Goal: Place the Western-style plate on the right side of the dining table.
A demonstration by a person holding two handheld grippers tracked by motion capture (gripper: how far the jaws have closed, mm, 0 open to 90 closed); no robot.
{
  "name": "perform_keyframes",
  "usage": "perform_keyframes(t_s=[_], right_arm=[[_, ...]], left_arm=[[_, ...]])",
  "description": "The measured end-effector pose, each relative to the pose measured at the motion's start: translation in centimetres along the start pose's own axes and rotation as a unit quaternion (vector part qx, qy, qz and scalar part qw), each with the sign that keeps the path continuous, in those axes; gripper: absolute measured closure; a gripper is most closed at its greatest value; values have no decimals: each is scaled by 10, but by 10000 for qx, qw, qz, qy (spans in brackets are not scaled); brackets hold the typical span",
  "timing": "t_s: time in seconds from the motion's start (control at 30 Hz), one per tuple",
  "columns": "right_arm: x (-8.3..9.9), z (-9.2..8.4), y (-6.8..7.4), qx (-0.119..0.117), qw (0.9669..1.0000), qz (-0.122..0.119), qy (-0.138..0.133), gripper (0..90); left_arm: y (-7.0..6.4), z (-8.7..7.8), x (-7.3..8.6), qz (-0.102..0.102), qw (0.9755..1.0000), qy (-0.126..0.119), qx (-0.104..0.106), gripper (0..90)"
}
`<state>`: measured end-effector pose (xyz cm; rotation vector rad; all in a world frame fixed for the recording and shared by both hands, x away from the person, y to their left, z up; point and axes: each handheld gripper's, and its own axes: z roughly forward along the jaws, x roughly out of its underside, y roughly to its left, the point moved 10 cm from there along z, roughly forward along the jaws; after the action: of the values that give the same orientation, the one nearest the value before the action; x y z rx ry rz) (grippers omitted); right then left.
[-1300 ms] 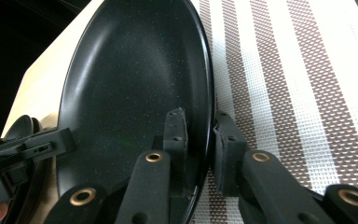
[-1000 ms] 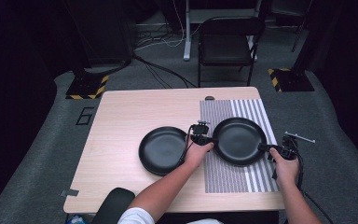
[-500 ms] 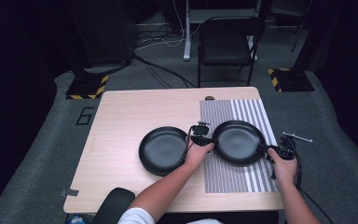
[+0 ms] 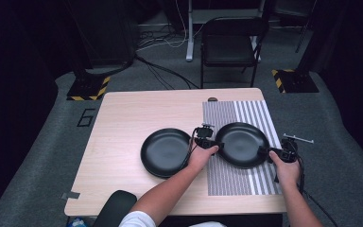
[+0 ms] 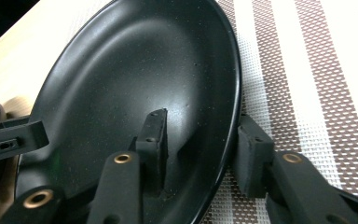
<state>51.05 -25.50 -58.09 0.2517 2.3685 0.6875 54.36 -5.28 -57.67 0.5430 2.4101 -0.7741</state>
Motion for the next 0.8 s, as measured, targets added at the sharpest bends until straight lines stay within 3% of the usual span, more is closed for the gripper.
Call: perform_keyframes(t_s=[0.3,0.6,0.8], right_arm=[[1,-1,2,-78,9998,-191,22,529],[3,-3,1,173,9986,-489,55,541],[-1,-11,-1,155,9990,-415,-69,551]], left_arm=[[-3,1,0,-69,9997,-49,230,477],[-2,-3,-3,20,9998,-88,158,463],[0,-5,-5,-6,9997,-145,179,464]])
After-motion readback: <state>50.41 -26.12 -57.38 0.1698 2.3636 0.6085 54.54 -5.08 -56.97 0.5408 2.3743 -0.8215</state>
